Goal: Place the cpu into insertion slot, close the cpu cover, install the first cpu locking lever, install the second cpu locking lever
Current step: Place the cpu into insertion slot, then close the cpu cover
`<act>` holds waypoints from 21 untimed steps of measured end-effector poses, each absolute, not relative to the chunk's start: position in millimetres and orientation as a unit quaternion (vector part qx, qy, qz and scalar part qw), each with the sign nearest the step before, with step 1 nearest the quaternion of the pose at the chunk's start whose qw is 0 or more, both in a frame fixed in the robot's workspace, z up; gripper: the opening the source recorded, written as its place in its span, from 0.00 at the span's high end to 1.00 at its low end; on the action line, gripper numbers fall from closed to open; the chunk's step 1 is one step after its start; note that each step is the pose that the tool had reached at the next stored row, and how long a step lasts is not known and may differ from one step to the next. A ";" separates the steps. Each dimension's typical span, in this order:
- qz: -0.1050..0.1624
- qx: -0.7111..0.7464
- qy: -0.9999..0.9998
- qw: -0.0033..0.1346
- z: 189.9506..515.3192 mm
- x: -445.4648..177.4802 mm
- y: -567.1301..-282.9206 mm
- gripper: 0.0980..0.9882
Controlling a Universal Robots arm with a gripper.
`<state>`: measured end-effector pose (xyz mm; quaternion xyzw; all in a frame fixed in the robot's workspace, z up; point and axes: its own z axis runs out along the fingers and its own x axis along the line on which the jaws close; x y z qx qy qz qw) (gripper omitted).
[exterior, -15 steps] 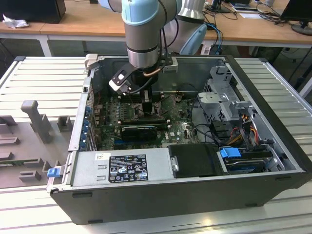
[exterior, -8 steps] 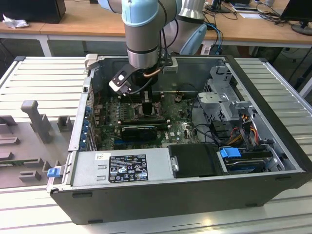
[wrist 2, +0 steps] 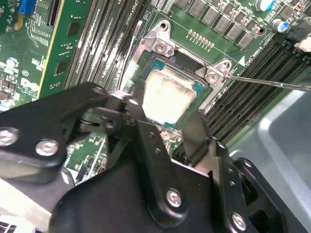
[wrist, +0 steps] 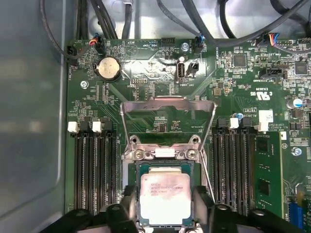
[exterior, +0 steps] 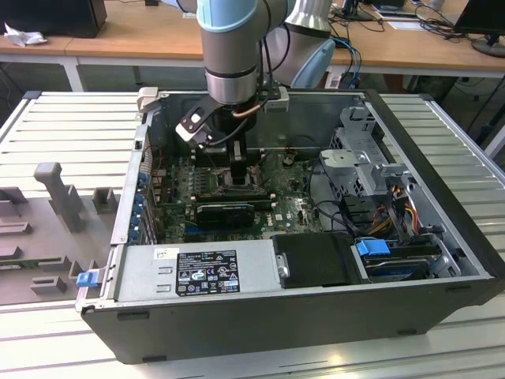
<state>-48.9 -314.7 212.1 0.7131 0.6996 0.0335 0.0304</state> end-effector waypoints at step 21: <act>0.033 0.713 0.700 0.030 258.2 -48.9 -314.7 0.99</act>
